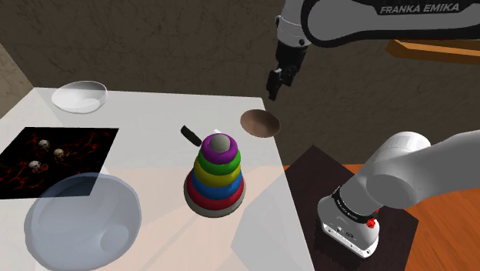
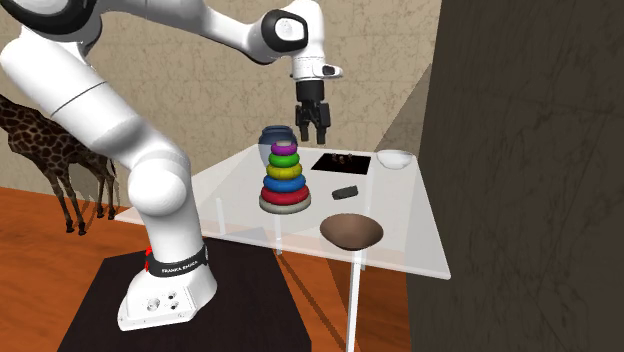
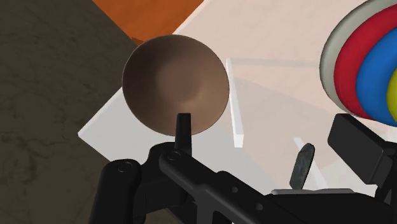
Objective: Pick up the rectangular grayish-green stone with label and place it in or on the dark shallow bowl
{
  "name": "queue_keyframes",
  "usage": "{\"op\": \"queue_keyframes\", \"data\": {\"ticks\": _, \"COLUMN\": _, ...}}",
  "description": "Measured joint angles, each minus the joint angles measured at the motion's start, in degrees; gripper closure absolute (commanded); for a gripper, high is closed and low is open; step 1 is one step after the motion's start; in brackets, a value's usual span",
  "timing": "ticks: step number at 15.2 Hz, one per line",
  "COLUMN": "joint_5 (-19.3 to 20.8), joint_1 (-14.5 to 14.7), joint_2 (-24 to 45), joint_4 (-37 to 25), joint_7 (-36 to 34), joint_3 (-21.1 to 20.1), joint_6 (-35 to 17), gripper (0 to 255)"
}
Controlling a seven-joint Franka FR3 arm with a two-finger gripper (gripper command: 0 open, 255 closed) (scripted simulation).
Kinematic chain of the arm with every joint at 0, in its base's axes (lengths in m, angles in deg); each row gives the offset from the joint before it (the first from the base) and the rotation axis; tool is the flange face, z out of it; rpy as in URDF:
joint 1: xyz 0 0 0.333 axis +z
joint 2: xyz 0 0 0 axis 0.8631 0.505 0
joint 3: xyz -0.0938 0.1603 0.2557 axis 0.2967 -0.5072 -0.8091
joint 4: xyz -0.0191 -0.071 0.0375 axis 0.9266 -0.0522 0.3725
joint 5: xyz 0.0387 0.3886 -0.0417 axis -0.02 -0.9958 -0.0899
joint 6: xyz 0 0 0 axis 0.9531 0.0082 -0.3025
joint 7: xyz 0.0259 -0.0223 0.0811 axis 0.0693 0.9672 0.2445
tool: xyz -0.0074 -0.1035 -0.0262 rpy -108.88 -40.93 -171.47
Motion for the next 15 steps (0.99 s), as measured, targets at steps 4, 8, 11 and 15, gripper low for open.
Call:
{"op": "queue_keyframes", "data": {"ticks": 4, "joint_5": -0.2, "joint_1": 0.5, "joint_2": 7.2, "joint_4": -1.2, "joint_7": -3.8, "joint_3": -3.0, "joint_6": -5.6, "gripper": 0}}
{"op": "queue_keyframes", "data": {"ticks": 8, "joint_5": 0.8, "joint_1": 0.7, "joint_2": 15.6, "joint_4": -4.1, "joint_7": -7.8, "joint_3": -5.8, "joint_6": -10.4, "gripper": 0}}
{"op": "queue_keyframes", "data": {"ticks": 11, "joint_5": 2.3, "joint_1": 0.7, "joint_2": 21.9, "joint_4": -6.6, "joint_7": -10.7, "joint_3": -7.4, "joint_6": -13.7, "gripper": 0}}
{"op": "queue_keyframes", "data": {"ticks": 15, "joint_5": 5.2, "joint_1": 1.3, "joint_2": 30.9, "joint_4": -11.5, "joint_7": -15.2, "joint_3": -9.2, "joint_6": -16.8, "gripper": 0}}
